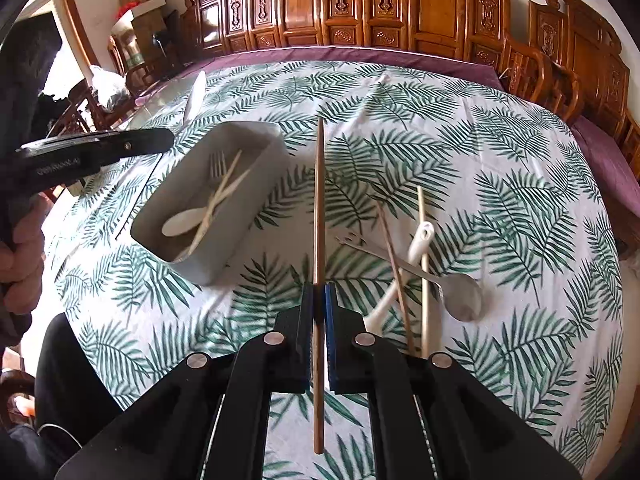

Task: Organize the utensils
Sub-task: 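Carry the metal spoon over the tray with the left tool while the right tool carries the chopstick, then open the left tool to drop the spoon in the tray while the right tool drops the chopstick in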

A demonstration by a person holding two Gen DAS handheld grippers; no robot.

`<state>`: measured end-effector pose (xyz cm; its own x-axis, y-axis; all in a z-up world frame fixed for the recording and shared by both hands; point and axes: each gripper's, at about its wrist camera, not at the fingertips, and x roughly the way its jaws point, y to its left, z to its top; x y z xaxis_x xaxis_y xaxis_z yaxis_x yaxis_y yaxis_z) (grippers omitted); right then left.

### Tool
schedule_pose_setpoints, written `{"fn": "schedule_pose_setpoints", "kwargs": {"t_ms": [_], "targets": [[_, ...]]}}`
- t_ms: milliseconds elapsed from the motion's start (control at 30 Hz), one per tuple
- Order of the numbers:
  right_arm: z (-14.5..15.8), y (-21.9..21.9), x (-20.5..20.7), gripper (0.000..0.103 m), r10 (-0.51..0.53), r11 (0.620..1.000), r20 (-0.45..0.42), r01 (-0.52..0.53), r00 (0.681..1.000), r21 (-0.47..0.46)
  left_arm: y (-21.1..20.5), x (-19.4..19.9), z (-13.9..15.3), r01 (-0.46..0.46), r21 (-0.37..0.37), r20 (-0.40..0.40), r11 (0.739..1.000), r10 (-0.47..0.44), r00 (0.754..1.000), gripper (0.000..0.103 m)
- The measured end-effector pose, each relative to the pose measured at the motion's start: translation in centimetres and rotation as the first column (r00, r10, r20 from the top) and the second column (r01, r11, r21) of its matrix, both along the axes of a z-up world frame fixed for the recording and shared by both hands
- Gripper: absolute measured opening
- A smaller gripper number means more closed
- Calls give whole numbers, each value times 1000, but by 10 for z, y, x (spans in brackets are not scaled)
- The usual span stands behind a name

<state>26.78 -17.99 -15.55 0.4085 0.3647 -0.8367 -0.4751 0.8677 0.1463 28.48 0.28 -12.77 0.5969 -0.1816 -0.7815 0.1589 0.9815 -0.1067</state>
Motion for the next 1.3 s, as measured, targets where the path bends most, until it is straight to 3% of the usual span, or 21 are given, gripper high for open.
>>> {"fn": "schedule_pose_setpoints", "kwargs": {"t_ms": [367, 900, 1300], "targets": [[11, 43, 4, 7, 49, 999, 12, -49, 999, 7, 49, 14, -30, -68, -16, -50, 998, 68, 996, 2], [18, 90, 11, 7, 105, 994, 18, -105, 994, -16, 69, 20, -49, -95, -22, -75, 995, 93, 993, 2], [15, 117, 16, 7, 114, 993, 9, -114, 993, 10, 87, -5, -21, -110, -16, 0, 994, 110, 994, 3]]}}
